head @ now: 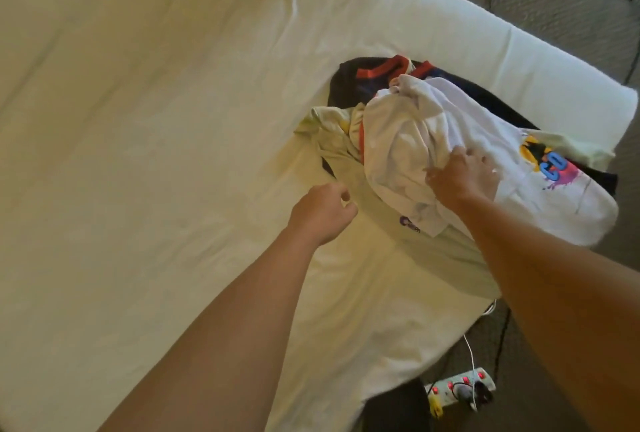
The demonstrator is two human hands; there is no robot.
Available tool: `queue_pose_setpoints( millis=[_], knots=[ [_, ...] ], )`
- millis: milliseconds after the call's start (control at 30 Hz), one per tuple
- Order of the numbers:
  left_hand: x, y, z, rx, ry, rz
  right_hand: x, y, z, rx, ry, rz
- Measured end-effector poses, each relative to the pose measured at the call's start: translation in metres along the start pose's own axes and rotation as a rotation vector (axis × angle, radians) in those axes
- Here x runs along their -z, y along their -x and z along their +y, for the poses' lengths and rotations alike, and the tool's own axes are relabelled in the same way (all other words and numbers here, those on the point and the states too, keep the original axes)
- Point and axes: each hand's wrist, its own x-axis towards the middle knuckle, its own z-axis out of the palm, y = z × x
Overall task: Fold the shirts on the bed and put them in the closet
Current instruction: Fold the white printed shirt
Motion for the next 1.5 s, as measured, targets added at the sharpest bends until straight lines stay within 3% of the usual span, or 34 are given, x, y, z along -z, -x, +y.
queue_pose_setpoints(
  millis=[267,467,600,767,967,1100,1167,1233,1333,1500],
  knots=[
    [0.005,0.013,-0.003,0.013,-0.025,0.006,0.022,0.021,-0.009,0.064,-0.060,0.163],
    [0.031,0.069,-0.005,0.005,-0.009,0.045,0.059,0.084,-0.029,0.156,-0.097,0.118],
    [0.049,0.135,-0.026,0.040,0.020,0.066,0.080,0.152,-0.068,0.397,-0.065,0.087],
    [0.061,0.233,-0.077,0.090,0.056,0.151,0.093,0.257,-0.116,0.750,-0.036,-0.076],
    [0.056,0.355,-0.167,0.214,0.179,0.271,0.109,0.397,-0.167,0.949,0.031,-0.083],
    [0.064,0.447,-0.222,0.305,0.463,0.546,0.123,0.506,-0.193,1.118,-0.210,-0.052],
    [0.068,0.488,-0.242,0.322,0.725,0.664,0.131,0.557,-0.204,1.205,-0.323,-0.046],
    [0.074,0.523,-0.249,0.345,1.065,0.660,0.138,0.598,-0.214,1.280,-0.456,-0.080],
    [0.091,0.577,-0.264,0.234,1.462,0.807,0.149,0.662,-0.225,1.430,-0.557,-0.142],
    [0.156,0.657,-0.267,0.019,1.600,1.250,0.168,0.713,-0.249,1.488,-0.584,-0.150]
  ],
)
